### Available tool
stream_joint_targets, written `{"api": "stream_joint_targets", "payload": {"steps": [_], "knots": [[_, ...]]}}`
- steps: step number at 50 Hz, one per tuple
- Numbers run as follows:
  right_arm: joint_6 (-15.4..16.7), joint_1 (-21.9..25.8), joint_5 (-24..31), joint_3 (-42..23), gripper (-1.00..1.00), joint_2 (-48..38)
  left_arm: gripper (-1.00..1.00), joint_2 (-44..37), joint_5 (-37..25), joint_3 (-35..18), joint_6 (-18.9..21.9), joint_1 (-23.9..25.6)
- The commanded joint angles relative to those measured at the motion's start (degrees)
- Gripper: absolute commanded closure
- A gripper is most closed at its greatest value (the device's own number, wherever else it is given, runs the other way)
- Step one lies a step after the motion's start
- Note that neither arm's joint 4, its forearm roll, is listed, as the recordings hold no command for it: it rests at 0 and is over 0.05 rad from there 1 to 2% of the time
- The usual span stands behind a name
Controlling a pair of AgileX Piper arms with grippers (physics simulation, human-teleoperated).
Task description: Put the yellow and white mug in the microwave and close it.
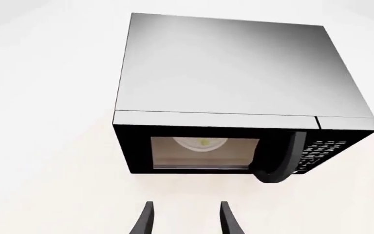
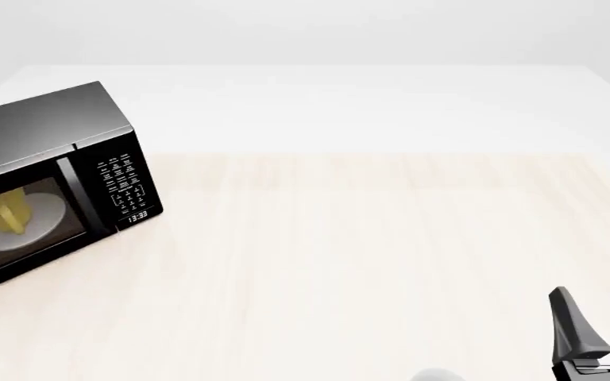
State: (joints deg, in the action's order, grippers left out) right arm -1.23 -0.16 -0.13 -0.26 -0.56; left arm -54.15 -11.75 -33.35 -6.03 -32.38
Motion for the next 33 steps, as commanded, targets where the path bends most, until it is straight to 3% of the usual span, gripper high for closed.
{"api": "stream_joint_targets", "payload": {"steps": [1,33], "knots": [[0.22,0.03,0.02,0.05,-1.0,0.1,-1.0,8.05,-4.22,2.21,0.97,1.09],[0.21,0.04,0.02,0.05,-1.0,0.11,-1.0,29.48,-21.7,-0.37,0.38,4.88]]}}
